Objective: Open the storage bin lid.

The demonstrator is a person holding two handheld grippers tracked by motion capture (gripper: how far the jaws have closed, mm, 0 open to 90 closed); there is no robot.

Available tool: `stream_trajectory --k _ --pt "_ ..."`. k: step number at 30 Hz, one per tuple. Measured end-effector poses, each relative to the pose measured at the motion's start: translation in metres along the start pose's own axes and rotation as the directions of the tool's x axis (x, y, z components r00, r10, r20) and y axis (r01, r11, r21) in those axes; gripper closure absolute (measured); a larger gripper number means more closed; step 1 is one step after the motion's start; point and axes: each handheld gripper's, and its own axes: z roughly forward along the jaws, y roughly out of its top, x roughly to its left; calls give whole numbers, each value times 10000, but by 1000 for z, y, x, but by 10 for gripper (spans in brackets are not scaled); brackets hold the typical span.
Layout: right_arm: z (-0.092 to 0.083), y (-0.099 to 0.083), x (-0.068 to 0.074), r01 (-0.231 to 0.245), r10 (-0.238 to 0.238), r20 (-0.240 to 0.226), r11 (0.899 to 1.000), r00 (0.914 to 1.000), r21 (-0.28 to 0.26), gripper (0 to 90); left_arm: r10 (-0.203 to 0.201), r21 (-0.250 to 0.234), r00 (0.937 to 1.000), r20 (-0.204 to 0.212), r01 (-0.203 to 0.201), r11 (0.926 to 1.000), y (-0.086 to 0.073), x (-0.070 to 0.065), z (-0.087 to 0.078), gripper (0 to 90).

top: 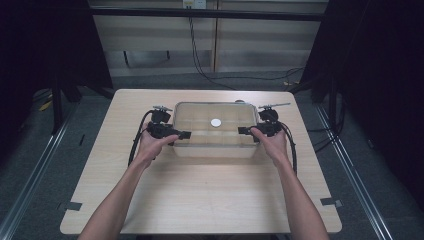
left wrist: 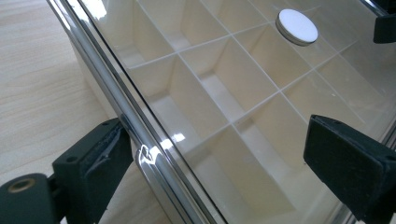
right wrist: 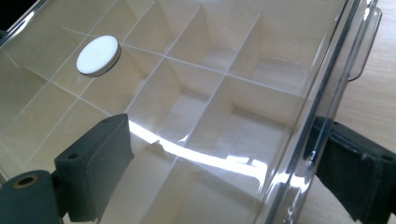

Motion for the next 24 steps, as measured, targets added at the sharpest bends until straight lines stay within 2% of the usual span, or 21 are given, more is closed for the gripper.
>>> stream_trajectory --k 4,6,9,14,24 --pt "1 1 0 -54 54 33 10000 10000 12 81 -191 26 9998 15 191 9998 1 0 2 66" --pt "0 1 1 -31 31 78 10000 10000 20 82 -148 99 9999 -61 148 9998 1 -1 1 68" --pt "0 1 2 -28 28 147 10000 9999 -13 88 -25 -117 9996 -273 22 9999 2 -1 -3 126" --pt "-1 -2 2 -107 118 268 9992 9996 -382 109 -221 -406 9997 -50 219 9989 -4 4 -9 221" --pt "-5 -3 5 19 25 551 9968 9985 -793 139 -414 -727 9991 58 417 9965 -8 6 -12 280"
